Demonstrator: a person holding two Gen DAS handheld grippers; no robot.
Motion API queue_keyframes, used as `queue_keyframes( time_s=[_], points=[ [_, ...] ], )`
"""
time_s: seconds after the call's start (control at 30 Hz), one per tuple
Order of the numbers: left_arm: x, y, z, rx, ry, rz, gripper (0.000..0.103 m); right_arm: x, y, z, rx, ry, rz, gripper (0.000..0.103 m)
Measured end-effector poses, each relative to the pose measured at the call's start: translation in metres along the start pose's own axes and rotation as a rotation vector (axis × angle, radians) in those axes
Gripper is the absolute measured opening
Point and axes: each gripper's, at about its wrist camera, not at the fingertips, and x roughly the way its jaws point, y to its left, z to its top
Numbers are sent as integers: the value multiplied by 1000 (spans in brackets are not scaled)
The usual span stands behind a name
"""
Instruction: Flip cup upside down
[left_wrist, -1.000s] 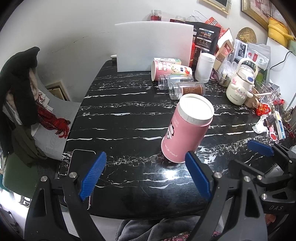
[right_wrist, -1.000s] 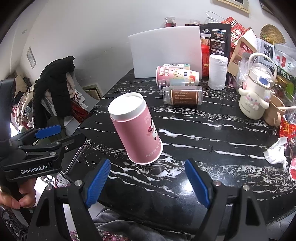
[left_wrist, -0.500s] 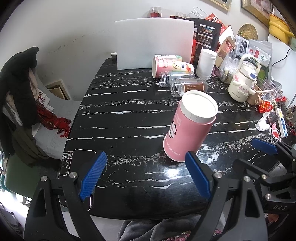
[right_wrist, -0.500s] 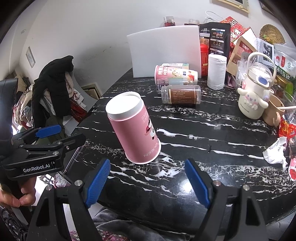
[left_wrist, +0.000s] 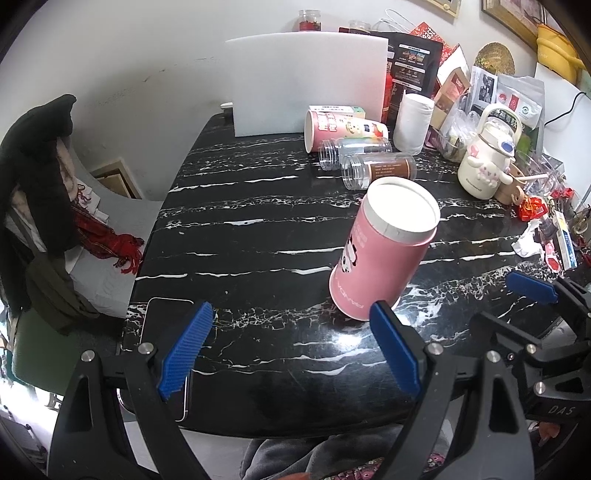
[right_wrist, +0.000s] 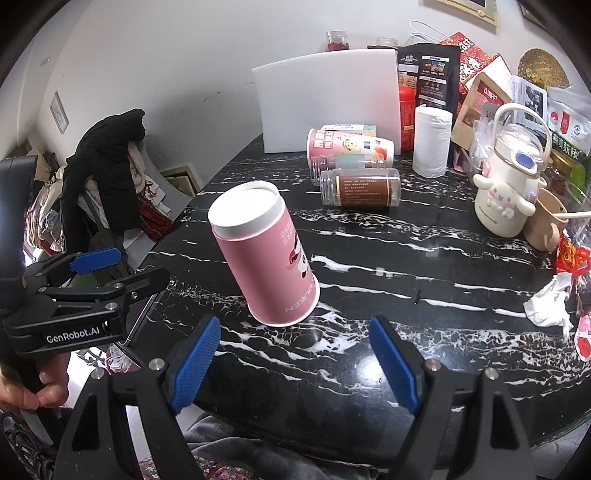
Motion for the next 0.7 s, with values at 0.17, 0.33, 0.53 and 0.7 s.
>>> queue_keyframes(
  time_s=[0.17,0.33,0.53,0.7],
  points=[
    [0,1,1,3,2,2,86,0,0,0,-1,0,0,83],
    [2,1,1,9,9,6,86,1,0,0,0,3,-2,83],
    [2,1,1,11,8,9,86,1,0,0,0,3,-1,83],
    [3,1,1,14,11,15,86,2,0,-1,1,7,-3,83]
  ],
)
